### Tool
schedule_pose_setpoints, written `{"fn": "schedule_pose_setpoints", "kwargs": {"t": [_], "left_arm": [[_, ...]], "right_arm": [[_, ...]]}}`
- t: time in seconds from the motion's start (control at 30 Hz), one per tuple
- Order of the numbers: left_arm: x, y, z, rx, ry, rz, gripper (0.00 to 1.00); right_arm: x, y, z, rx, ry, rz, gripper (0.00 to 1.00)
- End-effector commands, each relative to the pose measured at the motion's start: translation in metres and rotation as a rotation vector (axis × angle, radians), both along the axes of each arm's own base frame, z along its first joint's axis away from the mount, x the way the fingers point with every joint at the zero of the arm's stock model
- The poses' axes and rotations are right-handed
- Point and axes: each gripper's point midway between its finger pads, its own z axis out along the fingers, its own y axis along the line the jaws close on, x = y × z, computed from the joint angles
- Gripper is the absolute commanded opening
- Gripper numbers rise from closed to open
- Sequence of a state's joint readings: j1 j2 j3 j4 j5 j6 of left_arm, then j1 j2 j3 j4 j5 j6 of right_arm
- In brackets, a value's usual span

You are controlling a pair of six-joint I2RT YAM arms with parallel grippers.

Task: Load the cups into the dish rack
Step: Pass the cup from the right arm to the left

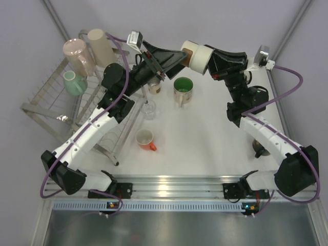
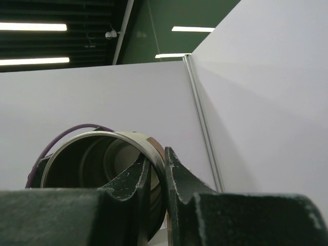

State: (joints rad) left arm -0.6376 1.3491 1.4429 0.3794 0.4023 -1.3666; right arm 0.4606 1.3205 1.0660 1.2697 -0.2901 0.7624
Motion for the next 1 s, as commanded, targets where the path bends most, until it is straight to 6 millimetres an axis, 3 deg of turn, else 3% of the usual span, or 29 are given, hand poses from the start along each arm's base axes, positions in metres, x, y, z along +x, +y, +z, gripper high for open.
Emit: {"fn": "schedule_pose_setpoints", "kwargs": {"t": [0.0, 0.17, 0.23, 0.27, 0.33, 0.4, 0.7, 0.97], "left_arm": [[-0.014, 0.007, 0.023, -0.085, -0.070, -0.014, 0.88], [-0.011, 0.010, 0.024, -0.092, -0.092, 0.023, 0.65], [-0.008, 0.012, 0.026, -0.096, -0.099, 0.048, 0.52], [-0.008, 0.012, 0.026, -0.097, -0.103, 0.053, 0.44], [-0.006, 0.012, 0.025, -0.085, -0.113, 0.067, 0.14], [-0.004, 0.013, 0.024, -0.068, -0.114, 0.085, 0.00], [-0.001, 0.019, 0.021, 0.023, -0.178, 0.174, 0.00], [0.002, 0.025, 0.014, 0.101, -0.218, 0.240, 0.00]], "right_arm": [[-0.017, -0.005, 0.019, 0.053, -0.100, -0.042, 0.00], [-0.019, 0.006, 0.003, 0.023, -0.080, -0.061, 0.00], [-0.021, 0.015, -0.004, -0.004, -0.073, -0.054, 0.00], [-0.020, 0.018, -0.013, -0.016, -0.055, -0.051, 0.00], [-0.022, 0.019, -0.020, -0.019, -0.041, -0.048, 0.01], [-0.020, 0.019, -0.031, -0.034, -0.019, -0.048, 0.04], [-0.027, 0.012, -0.047, -0.108, 0.003, -0.113, 0.37], [-0.029, 0.008, -0.058, -0.164, 0.022, -0.149, 0.43]]}}
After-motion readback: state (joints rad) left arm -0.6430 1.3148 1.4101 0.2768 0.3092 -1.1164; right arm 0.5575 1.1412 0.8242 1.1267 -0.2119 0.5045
